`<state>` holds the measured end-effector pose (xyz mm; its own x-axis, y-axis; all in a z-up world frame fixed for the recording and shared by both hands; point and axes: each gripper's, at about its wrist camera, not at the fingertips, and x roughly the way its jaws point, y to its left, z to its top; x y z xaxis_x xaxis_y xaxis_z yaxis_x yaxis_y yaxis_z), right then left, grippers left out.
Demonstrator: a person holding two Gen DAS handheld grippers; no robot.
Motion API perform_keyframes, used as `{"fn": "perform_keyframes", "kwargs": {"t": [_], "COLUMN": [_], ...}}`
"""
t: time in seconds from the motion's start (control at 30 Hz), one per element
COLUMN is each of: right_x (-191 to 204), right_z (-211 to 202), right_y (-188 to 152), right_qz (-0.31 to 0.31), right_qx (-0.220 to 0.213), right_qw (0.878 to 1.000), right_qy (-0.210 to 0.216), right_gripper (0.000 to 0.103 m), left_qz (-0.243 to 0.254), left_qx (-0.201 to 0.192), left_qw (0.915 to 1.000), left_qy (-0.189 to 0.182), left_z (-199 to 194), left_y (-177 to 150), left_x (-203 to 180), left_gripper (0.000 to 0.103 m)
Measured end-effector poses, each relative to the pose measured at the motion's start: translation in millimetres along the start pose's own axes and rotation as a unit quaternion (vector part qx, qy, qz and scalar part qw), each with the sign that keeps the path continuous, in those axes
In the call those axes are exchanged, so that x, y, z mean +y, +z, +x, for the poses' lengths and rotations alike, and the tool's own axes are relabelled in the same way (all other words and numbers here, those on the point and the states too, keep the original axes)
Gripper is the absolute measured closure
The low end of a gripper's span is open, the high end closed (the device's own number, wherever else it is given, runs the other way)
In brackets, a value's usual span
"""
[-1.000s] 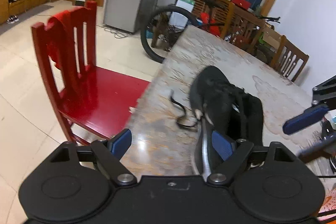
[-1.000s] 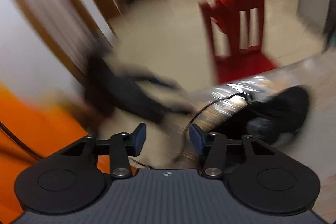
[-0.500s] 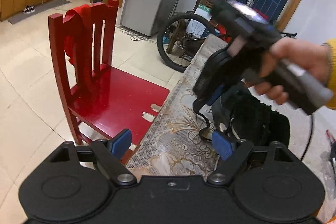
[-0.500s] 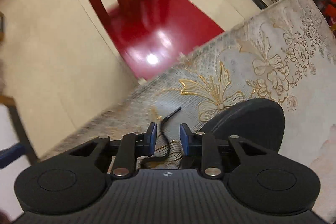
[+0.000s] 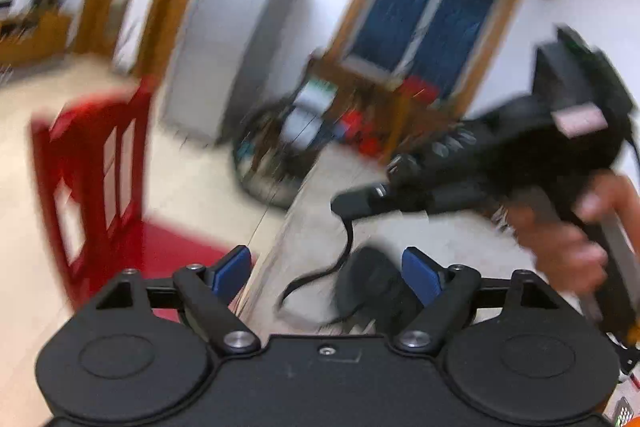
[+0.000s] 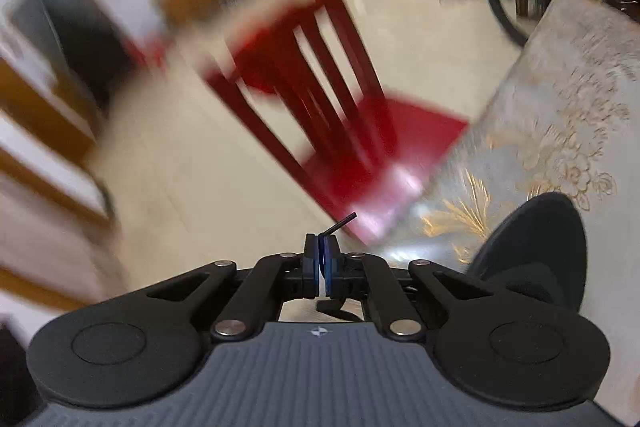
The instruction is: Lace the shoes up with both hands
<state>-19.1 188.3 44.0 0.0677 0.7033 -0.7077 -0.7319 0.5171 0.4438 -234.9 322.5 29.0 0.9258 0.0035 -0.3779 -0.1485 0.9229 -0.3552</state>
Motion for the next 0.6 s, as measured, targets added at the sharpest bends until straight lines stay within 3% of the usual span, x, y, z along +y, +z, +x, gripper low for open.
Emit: {"fn": "perform_keyframes", "kwargs": {"t": [0.1,0.2,0.23,0.27,0.33,0.4,0.47,0.6], "right_x": [3.0,3.2,2.2,1.1,-1.9,-9.0,-17.2,-33.7], "right_z": [-60.5,-97.5,-105.6,-113.7,-124.9,-130.7,-134.7,-138.6], "right_y": [-15.7,-30.9,-36.0,-41.1,-50.1,-57.8,-64.3,-79.4], "right_qz": [0.026,0.040,0.047,0.054,0.064,0.076,0.082,0.083], "right_qx": [-0.064,-0.088,-0.091,-0.094,-0.098,-0.096,-0.093,-0.101], "right_qw": [0.997,0.995,0.995,0.994,0.993,0.992,0.992,0.991], "right_qy": [0.021,0.020,0.019,0.018,0.022,0.025,0.027,0.040], "right_gripper": [0.100,0.100,0.100,0.099,0.099,0.099,0.099,0.089], "left_qz": [0.090,0.171,0.182,0.191,0.210,0.206,0.191,0.192], "left_qx": [-0.028,-0.052,-0.051,-0.044,-0.030,-0.011,0.014,0.045], "left_qw": [0.9942,0.9808,0.9776,0.9756,0.9711,0.9720,0.9744,0.9770], "left_qy": [-0.052,-0.078,-0.093,-0.099,-0.109,-0.113,-0.118,-0.081], "left_z": [-1.0,0.0,1.2,4.4,10.8,15.8,19.4,18.9], "left_y": [17.2,16.9,15.2,11.9,5.5,1.1,-2.2,-8.7], "left_x": [-32.4,-64.1,-70.7,-77.0,-89.4,-93.3,-93.8,-94.9], "left_gripper": [0.023,0.026,0.034,0.054,0.072,0.090,0.100,0.100]}}
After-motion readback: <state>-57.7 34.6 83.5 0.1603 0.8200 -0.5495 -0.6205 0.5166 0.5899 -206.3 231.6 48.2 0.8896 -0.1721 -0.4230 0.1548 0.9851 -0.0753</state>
